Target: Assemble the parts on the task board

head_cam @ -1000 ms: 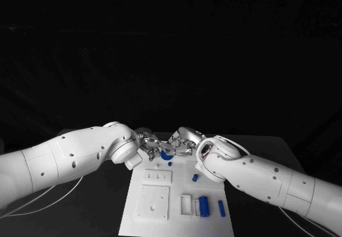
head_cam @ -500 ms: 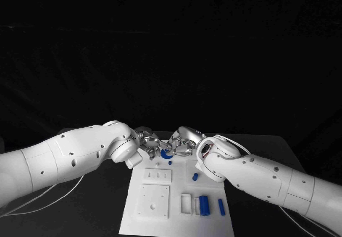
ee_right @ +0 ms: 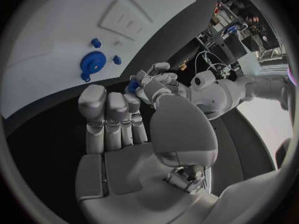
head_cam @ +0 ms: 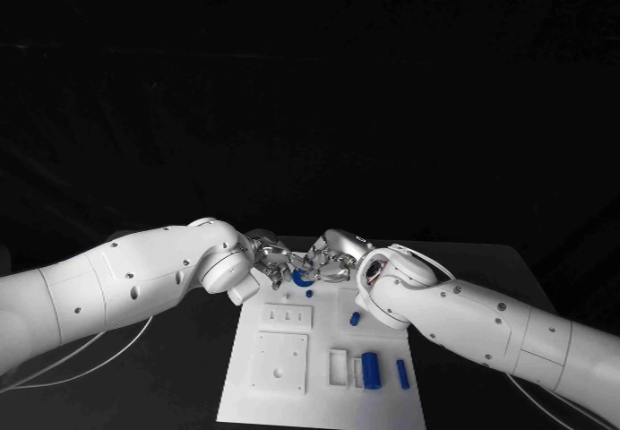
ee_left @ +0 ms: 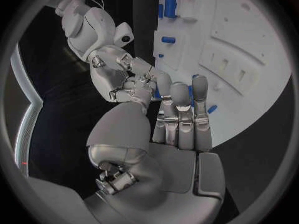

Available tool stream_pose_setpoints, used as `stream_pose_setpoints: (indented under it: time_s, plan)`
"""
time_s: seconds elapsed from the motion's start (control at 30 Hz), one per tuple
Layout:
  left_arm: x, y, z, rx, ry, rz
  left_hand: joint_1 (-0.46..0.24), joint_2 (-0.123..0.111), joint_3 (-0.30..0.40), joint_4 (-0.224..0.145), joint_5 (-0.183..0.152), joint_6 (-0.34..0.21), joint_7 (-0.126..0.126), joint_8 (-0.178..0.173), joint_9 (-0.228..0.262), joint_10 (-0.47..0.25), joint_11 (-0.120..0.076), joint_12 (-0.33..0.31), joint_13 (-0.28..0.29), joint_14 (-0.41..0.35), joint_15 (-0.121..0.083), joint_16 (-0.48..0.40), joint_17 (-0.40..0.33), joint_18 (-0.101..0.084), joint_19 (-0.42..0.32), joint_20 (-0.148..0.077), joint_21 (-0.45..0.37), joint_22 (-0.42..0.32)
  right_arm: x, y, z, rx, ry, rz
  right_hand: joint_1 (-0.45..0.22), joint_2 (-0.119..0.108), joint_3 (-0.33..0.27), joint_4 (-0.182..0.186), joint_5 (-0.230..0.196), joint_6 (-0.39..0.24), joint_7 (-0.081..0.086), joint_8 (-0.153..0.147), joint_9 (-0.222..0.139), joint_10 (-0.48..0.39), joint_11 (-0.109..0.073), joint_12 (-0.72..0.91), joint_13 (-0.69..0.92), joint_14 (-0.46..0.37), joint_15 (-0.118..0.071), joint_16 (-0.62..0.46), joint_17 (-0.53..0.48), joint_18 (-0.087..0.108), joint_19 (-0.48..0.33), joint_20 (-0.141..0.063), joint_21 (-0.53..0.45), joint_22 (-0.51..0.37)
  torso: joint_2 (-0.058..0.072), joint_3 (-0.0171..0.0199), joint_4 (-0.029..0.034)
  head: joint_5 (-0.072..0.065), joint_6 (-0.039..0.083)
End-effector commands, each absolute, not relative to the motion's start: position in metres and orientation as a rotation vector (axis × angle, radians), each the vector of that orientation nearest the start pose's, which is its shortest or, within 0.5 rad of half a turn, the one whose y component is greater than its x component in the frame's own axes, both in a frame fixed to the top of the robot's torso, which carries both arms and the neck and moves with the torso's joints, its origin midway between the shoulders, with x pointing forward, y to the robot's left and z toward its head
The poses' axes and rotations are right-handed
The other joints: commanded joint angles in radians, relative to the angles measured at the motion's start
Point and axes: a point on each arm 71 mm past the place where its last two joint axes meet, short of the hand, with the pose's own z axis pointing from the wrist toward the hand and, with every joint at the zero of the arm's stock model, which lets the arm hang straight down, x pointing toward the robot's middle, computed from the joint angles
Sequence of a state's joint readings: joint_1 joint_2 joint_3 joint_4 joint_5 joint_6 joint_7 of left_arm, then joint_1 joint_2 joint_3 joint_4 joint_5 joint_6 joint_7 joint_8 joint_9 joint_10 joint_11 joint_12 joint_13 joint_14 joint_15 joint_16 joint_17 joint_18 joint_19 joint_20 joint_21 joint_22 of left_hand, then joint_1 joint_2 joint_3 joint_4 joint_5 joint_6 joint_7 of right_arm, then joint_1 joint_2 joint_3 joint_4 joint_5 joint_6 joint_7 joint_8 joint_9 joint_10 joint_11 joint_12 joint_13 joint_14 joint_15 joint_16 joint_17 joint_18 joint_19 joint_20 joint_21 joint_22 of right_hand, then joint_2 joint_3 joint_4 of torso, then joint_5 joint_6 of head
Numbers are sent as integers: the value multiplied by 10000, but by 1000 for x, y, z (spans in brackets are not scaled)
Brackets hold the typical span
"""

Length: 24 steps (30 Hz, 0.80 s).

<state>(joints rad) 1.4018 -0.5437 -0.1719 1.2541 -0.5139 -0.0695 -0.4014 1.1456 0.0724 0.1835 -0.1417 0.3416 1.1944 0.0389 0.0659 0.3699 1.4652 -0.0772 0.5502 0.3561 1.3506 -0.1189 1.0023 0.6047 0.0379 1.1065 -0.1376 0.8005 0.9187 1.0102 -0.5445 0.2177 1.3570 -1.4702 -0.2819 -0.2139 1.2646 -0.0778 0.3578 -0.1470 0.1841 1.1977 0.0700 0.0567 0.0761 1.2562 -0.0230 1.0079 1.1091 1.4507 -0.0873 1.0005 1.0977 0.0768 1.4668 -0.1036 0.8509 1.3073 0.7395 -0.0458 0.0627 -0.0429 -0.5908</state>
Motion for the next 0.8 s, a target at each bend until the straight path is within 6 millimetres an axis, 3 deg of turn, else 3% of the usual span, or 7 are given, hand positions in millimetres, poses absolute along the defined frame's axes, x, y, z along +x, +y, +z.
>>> stream_pose_setpoints:
  time_s: [0.03, 0.13, 0.2, 0.33, 0.4, 0.53, 0.8]
  plan:
    - [538, 133, -176, -6358, 22217, -8197, -55, -21, 198, -168, 85, 767, -676, 22, 6211, 461, -58, 109, 23, 76, -46, 68, 33, -164, 43, -32, -42, 46, 507, -110, -204, 569, 16824, 7682, -160, -136, -191, 85, 288, -472, 104, 49, -101, -167, 35, -161, -99, -30, 28, -132, -83, 24, 213, -18, -160, 995, 0, 3, -23, 18, -13]
    - [538, 133, -177, -6377, 22201, -8110, -100, -17, 223, -202, 151, 860, -704, 8, 6468, 470, -68, 302, 39, 122, -44, 144, 108, -148, 84, -22, -55, 157, 507, -114, -204, 698, 16647, 7773, -327, -407, -996, 388, 84, -1669, 407, 50, -133, -434, 240, -588, -465, -137, 174, -534, -394, 103, 118, 106, -636, 879, -4, 2, -14, 18, -44]
    - [538, 134, -177, -6370, 22157, -7996, -128, -21, 233, -231, 184, 938, -728, 6, 6587, 478, -84, 460, 58, 173, -51, 209, 171, -141, 118, -23, -55, 237, 507, -117, -203, 774, 16516, 7849, -53, -381, -2024, 693, 168, -2689, 496, 61, -153, -596, 327, -802, -720, -182, 252, -715, -557, 198, 104, 209, -967, 800, -6, 10, -3, 23, -59]
    - [538, 138, -178, -6258, 22079, -7714, -153, -46, 254, -289, 437, 1027, -752, 8, 6686, 487, -93, 626, 68, 229, -57, 277, 244, -125, 155, -20, -57, 324, 504, -124, -204, 851, 16361, 7981, 467, -576, -3195, 1541, 530, -3578, 576, -18, -203, -864, 394, -1026, -1122, -292, 306, -967, -816, 290, 100, 287, -1588, 679, -6, 25, 6, 44, -98]
    - [539, 140, -179, -6032, 22007, -7479, -211, -74, 320, -354, 775, 1070, -759, 8, 6736, 490, -95, 730, 68, 262, -57, 314, 287, -104, 177, -10, -56, 374, 501, -130, -204, 822, 16344, 8067, 731, -689, -3330, 1843, 749, -3653, 582, -11, -202, -968, 404, -1072, -1317, -347, 314, -1046, -923, 298, 120, 295, -1846, 674, -5, 20, 0, 91, -114]
    - [538, 144, -180, -5741, 21965, -7069, -357, -82, 449, -504, 876, 1105, -770, 1, 6855, 490, -106, 862, 14, 292, -60, 340, 365, -71, 211, 2, -78, 488, 497, -145, -205, 810, 16339, 8155, 857, -740, -3362, 1842, 1140, -3702, 590, -14, -205, -1073, 410, -1144, -1477, -423, 326, -1164, -1047, 313, 100, 308, -2164, 650, -16, 33, -35, 139, -143]
    - [535, 150, -190, -5547, 22074, -6251, -460, -49, 467, -575, 883, 1175, -796, -2, 6947, 488, -128, 1087, -21, 360, -73, 413, 490, -60, 275, 1, -123, 670, 499, -185, -196, 1584, 16157, 8058, 927, -642, -2868, 1292, 1927, -3626, 589, -13, -204, -1214, 383, -1294, -1790, -511, 310, -1355, -1287, 320, 123, 293, -2698, 625, -42, 56, -129, 214, -199]
